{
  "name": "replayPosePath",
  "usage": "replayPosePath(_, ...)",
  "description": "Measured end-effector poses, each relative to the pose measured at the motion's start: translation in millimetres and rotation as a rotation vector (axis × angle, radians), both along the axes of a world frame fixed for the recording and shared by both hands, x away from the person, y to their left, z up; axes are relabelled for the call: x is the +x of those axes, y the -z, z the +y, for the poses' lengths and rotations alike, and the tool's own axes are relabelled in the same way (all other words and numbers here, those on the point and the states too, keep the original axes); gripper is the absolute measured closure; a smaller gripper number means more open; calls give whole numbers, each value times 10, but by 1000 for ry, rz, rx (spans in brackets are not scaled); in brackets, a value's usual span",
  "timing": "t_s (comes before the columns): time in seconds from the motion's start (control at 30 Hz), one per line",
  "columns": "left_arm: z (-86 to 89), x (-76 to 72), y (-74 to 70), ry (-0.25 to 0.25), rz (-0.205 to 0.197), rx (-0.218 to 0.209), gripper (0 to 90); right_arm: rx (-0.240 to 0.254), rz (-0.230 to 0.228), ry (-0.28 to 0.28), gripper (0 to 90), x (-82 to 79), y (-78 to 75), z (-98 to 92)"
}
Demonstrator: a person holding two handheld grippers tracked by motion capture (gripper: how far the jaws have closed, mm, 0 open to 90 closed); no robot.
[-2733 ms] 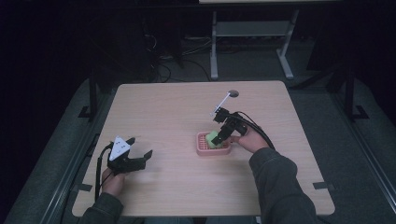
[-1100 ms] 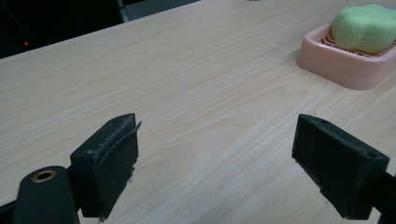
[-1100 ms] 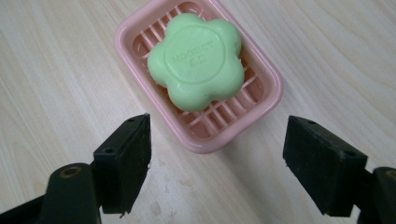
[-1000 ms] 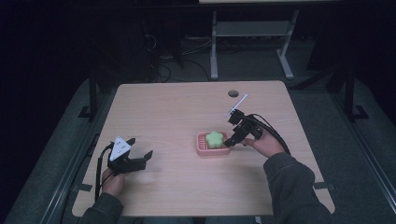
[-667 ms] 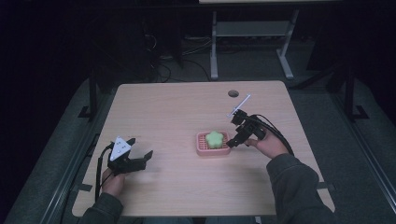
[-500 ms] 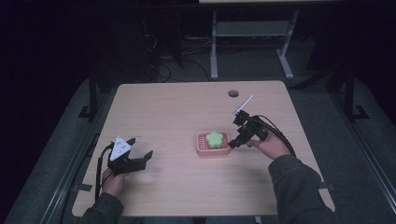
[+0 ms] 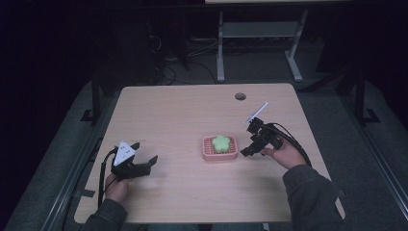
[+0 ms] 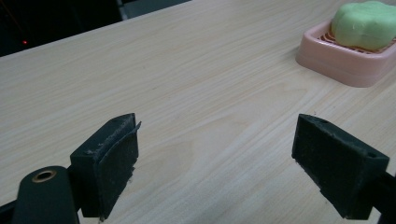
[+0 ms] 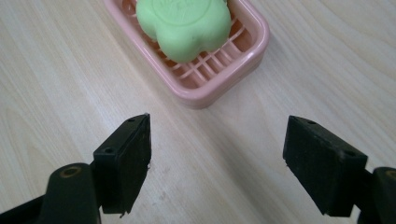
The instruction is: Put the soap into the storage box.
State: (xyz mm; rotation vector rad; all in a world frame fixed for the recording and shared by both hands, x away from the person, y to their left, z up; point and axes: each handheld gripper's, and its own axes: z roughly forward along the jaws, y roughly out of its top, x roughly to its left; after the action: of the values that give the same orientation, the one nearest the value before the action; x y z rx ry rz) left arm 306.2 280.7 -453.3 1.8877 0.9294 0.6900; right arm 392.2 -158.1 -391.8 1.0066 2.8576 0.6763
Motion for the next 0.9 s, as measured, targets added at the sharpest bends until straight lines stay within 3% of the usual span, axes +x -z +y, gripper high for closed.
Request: replayPosePath(0.9, -13, 0, 10, 3, 5, 1, 142, 29, 6, 51, 228, -199, 86, -372)
